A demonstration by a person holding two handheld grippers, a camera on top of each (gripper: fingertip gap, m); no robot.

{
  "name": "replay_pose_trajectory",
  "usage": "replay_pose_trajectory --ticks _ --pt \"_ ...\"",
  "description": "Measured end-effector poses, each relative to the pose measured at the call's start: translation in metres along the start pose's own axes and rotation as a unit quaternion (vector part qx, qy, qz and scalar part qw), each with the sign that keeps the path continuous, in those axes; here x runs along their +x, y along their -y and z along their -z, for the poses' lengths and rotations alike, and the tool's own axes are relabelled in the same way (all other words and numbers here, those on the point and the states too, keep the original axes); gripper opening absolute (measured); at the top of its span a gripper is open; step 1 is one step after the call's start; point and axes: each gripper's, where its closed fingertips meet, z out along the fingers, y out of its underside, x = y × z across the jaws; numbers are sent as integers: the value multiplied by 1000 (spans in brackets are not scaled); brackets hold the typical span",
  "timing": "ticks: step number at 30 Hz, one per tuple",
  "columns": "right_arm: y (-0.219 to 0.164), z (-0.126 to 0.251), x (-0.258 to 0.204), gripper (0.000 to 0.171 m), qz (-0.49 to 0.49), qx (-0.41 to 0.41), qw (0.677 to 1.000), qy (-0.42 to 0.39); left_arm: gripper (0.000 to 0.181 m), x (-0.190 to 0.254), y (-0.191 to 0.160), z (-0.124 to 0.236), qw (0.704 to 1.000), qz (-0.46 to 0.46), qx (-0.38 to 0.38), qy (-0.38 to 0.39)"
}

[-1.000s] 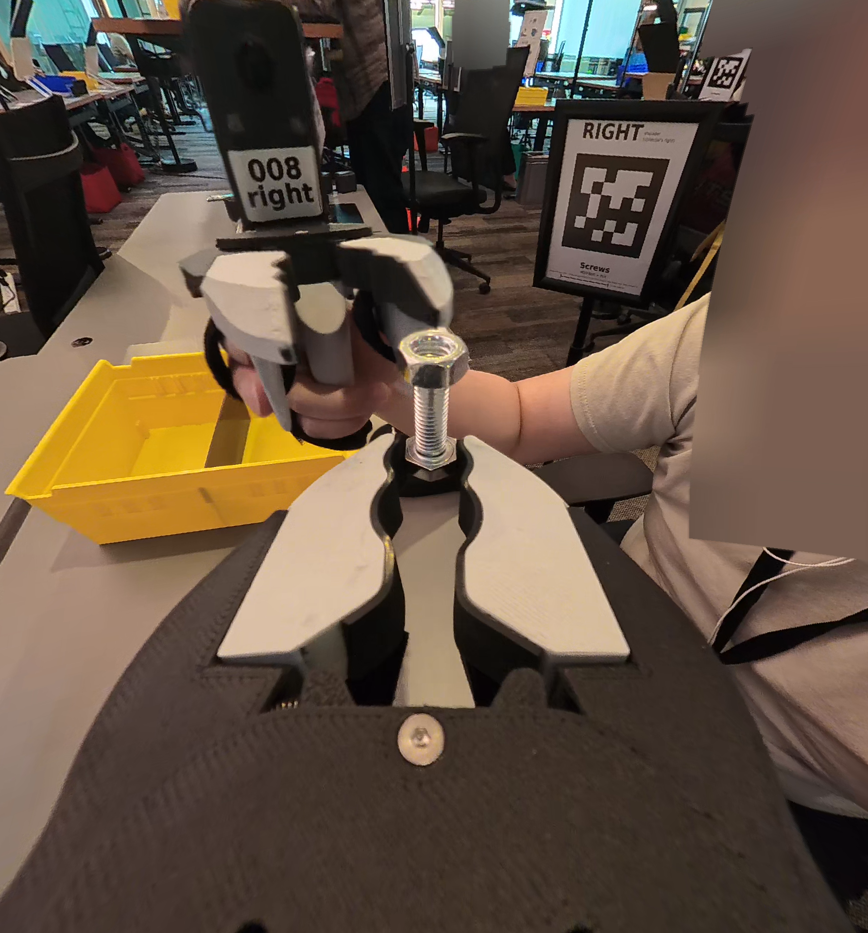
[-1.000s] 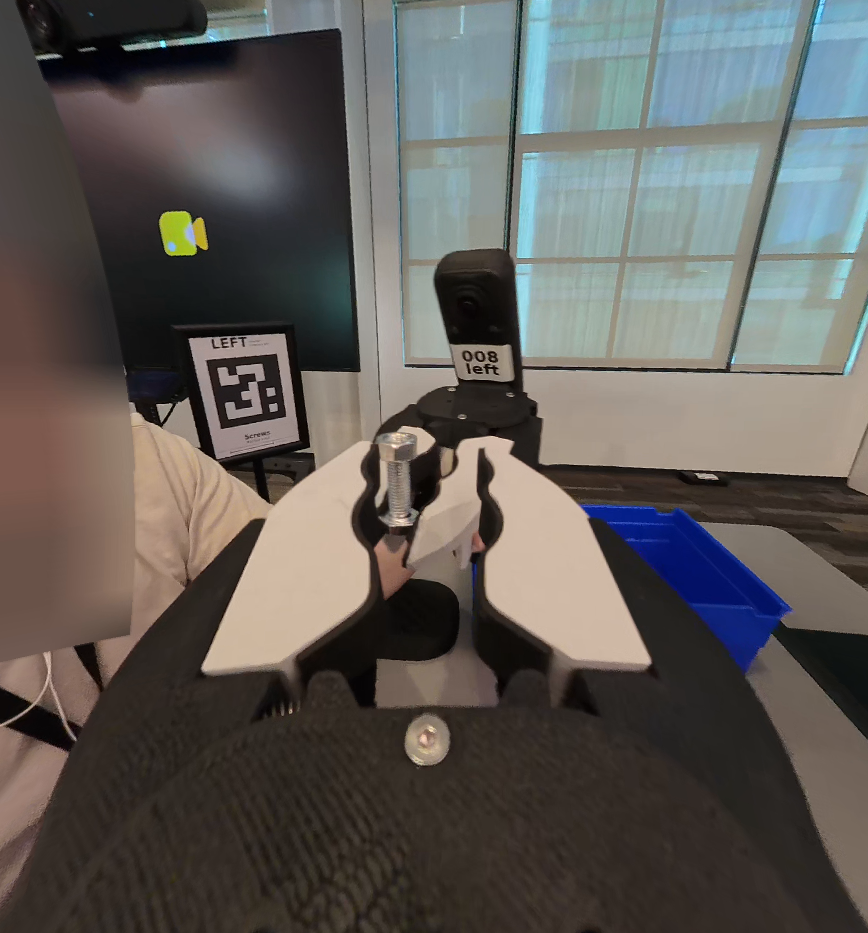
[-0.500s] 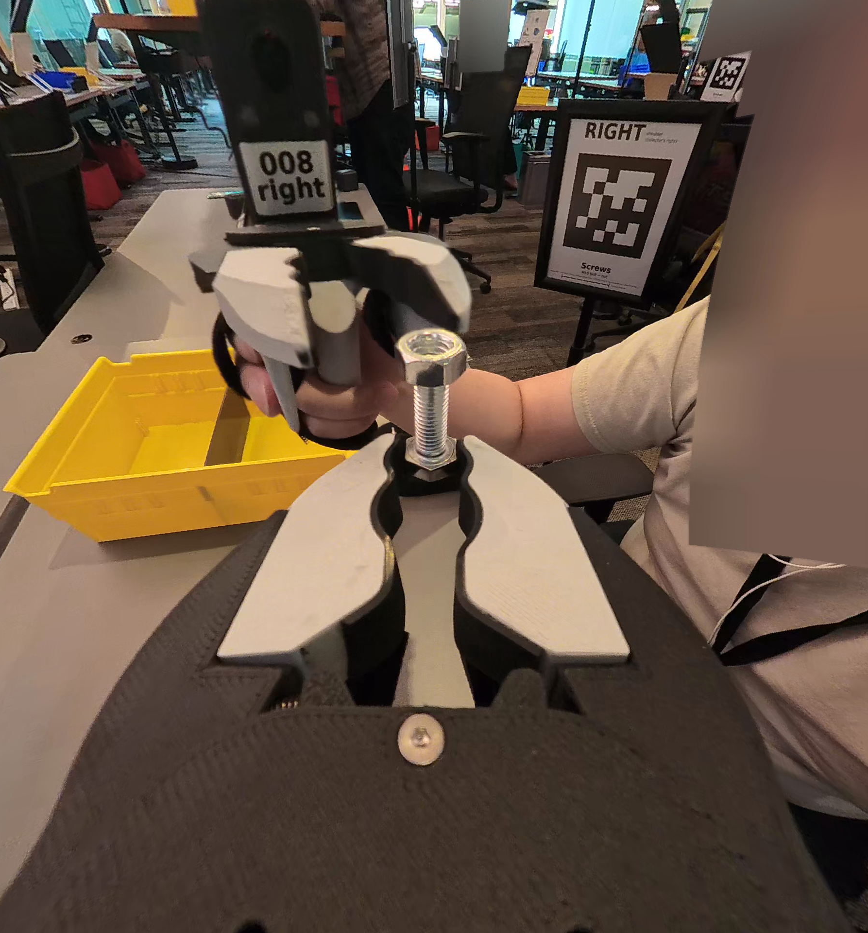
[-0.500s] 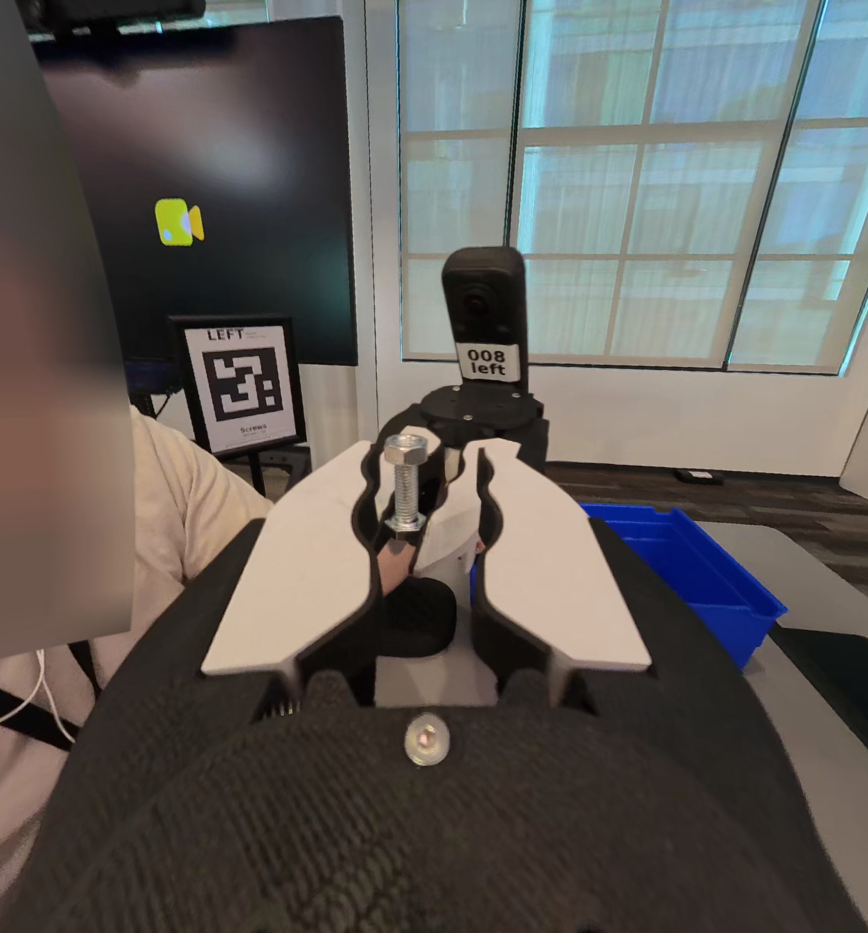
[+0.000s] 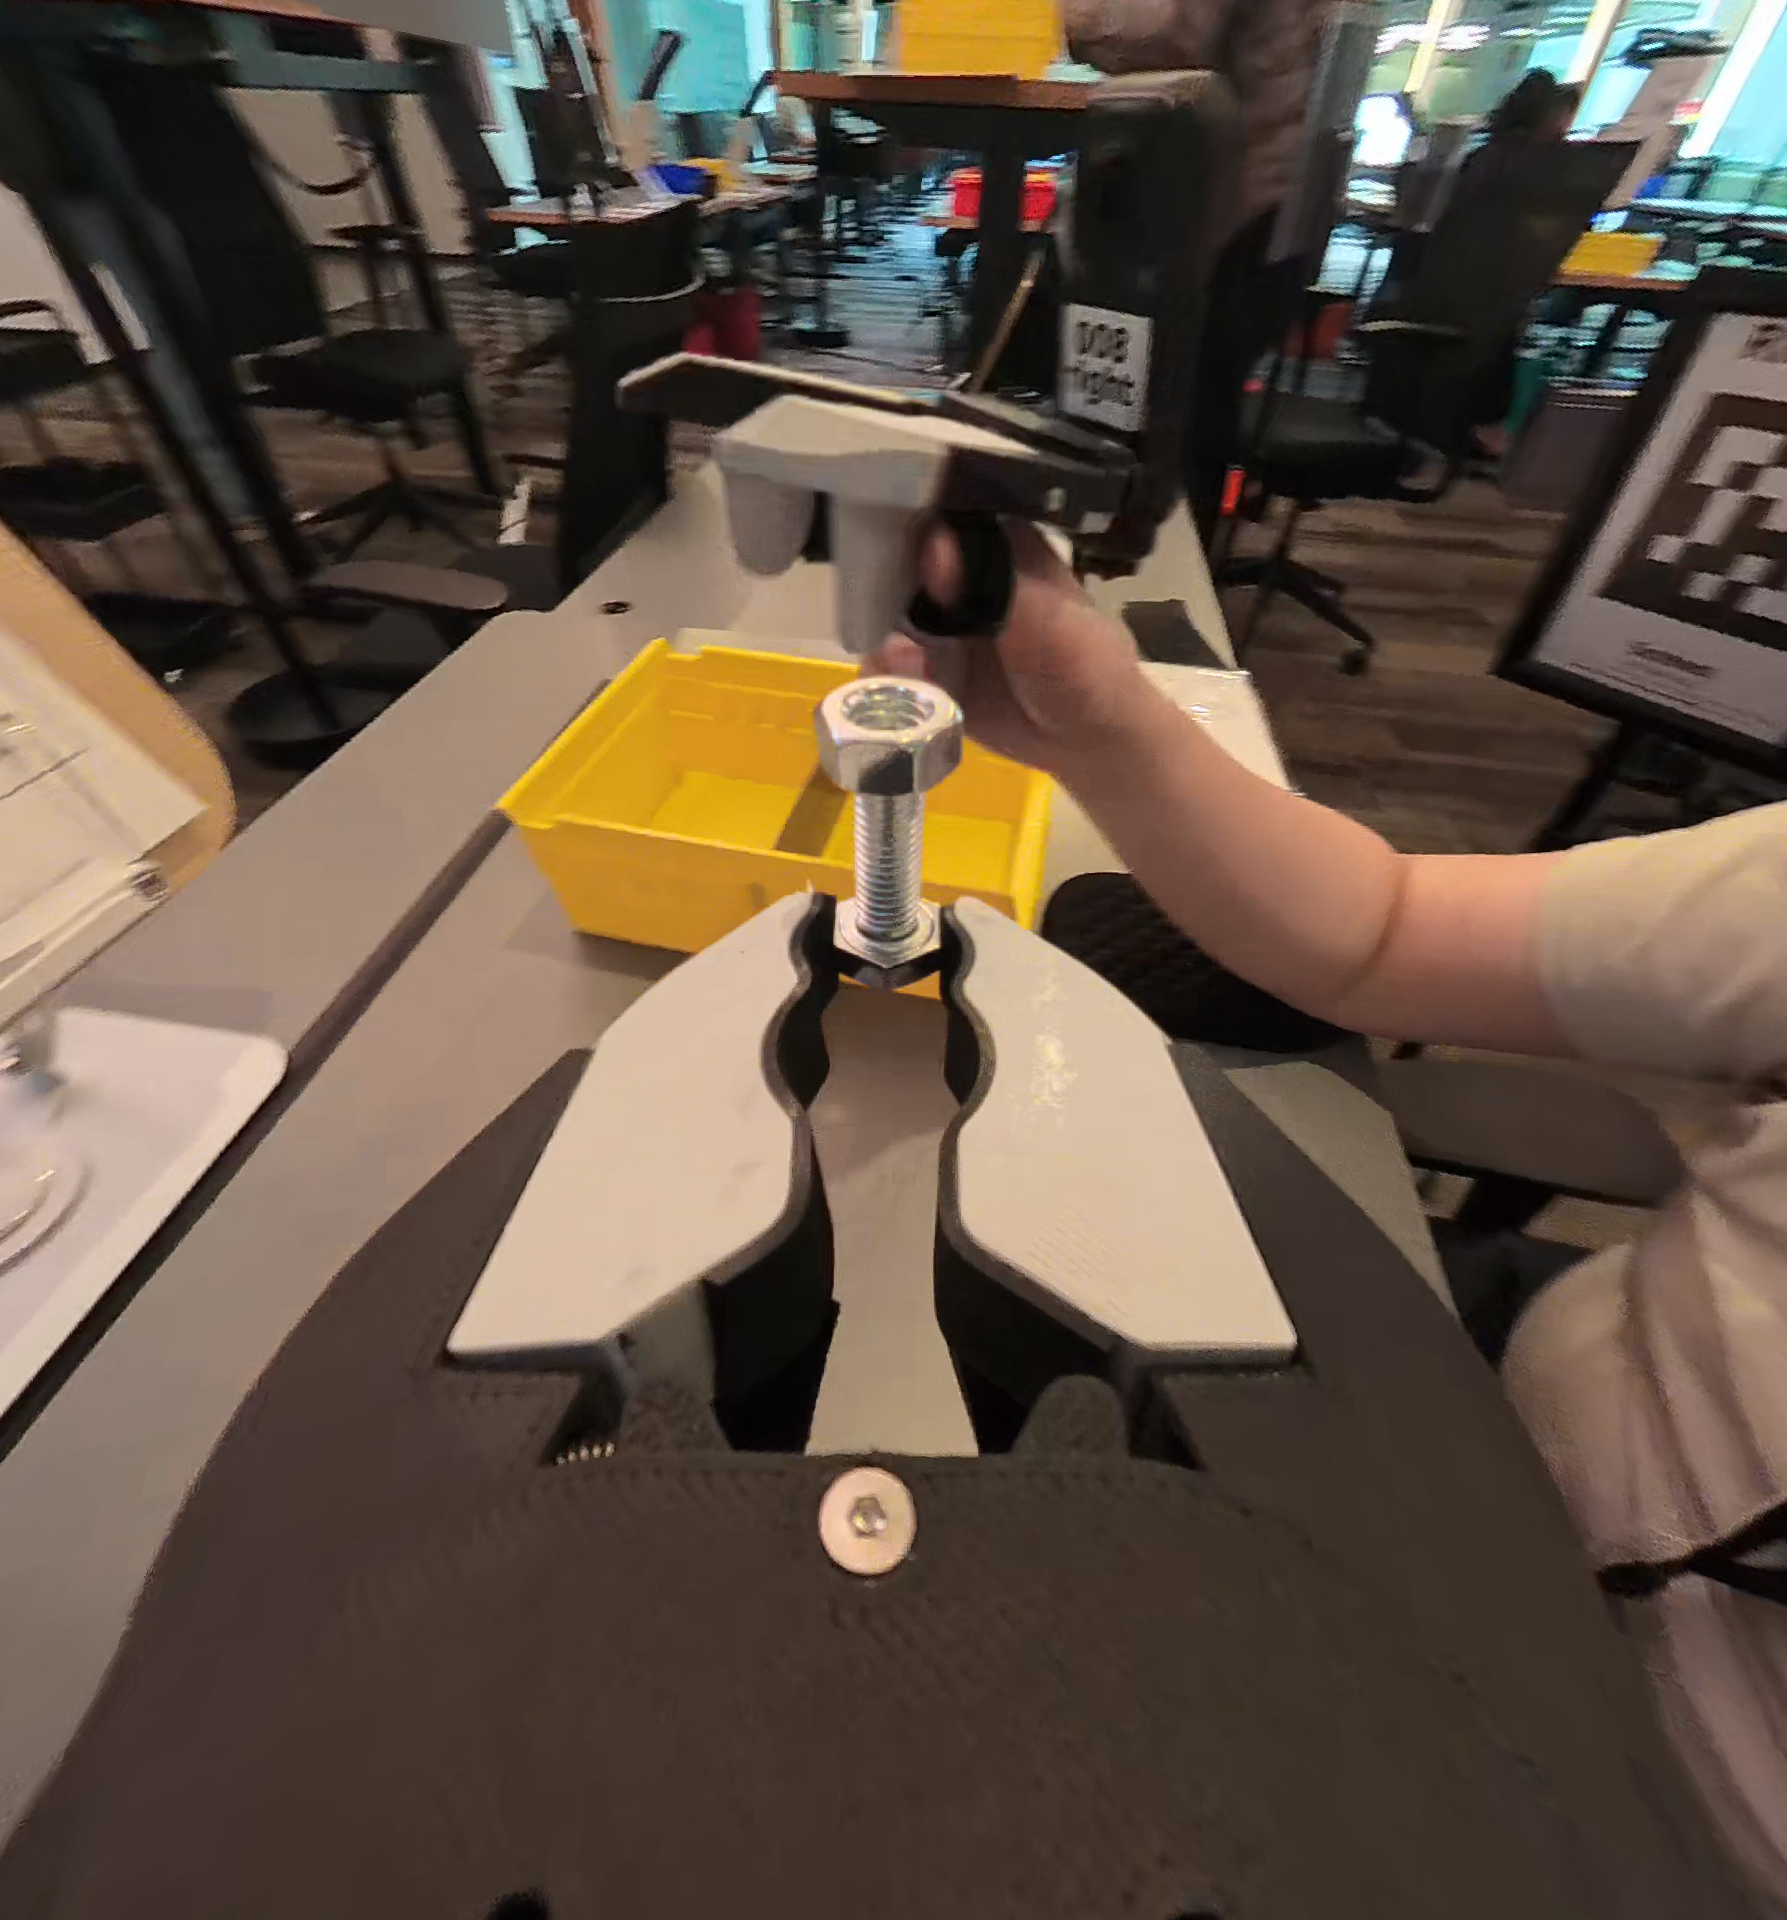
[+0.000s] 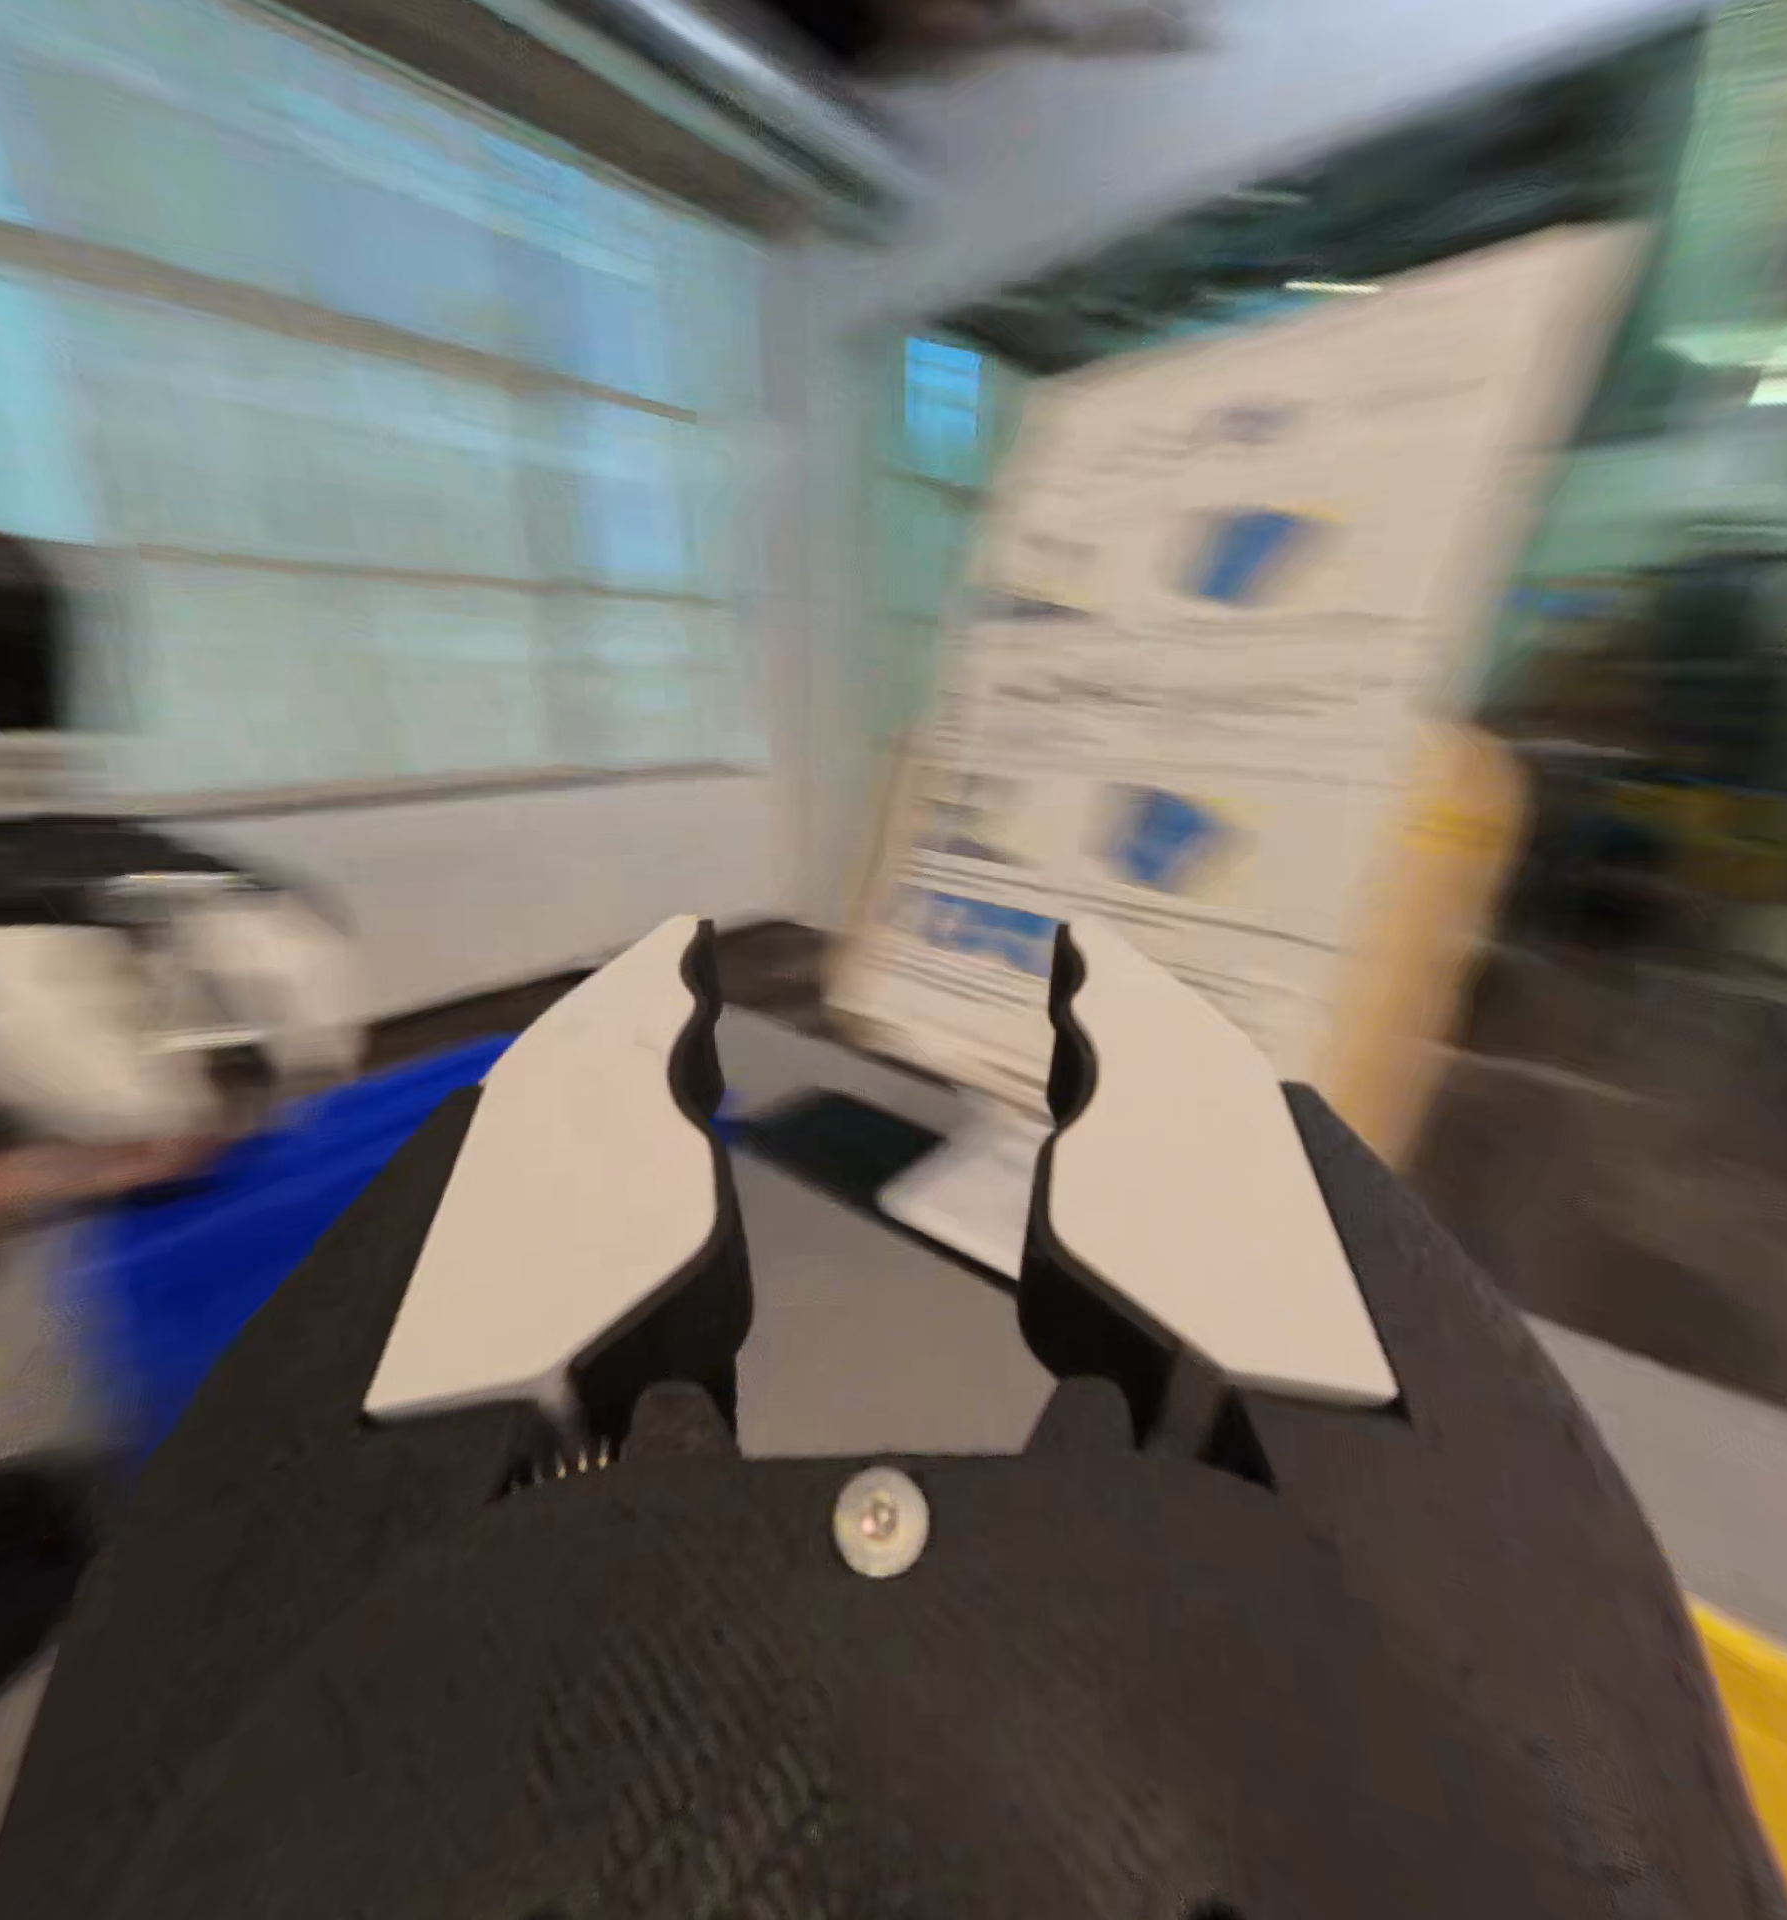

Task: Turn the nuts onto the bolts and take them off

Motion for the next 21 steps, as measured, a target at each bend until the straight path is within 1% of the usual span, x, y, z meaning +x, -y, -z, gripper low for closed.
replay_pose_trajectory --ticks 1,2,3,5,7,16,18,19,20,21 --pt "-7 4 33 58 33 -21 994 -100 18 -4 -1 0 1000 2 0 10" --pt "-11 11 57 52 59 -34 982 -175 18 -6 0 0 1000 6 4 13" --pt "-13 17 73 50 77 -43 971 -224 18 -6 1 -1 1000 10 9 15" --pt "-18 24 91 50 93 -64 952 -284 18 -9 2 -6 1000 12 13 25" --pt "-22 27 97 50 101 -81 943 -305 18 -10 0 -11 999 7 12 31" --pt "-29 21 91 53 114 -100 944 -293 18 -7 -8 -29 1000 2 -2 25" --pt "-30 16 83 55 115 -101 951 -269 18 -7 -8 -30 1000 1 2 25" --pt "-29 11 71 56 112 -96 961 -233 18 -8 -7 -31 1000 0 5 29" --pt "-27 4 50 55 105 -85 976 -169 18 -9 -6 -31 999 -2 8 34" --pt "-23 -2 21 55 90 -67 991 -80 18 -11 -6 -32 999 -5 10 42"
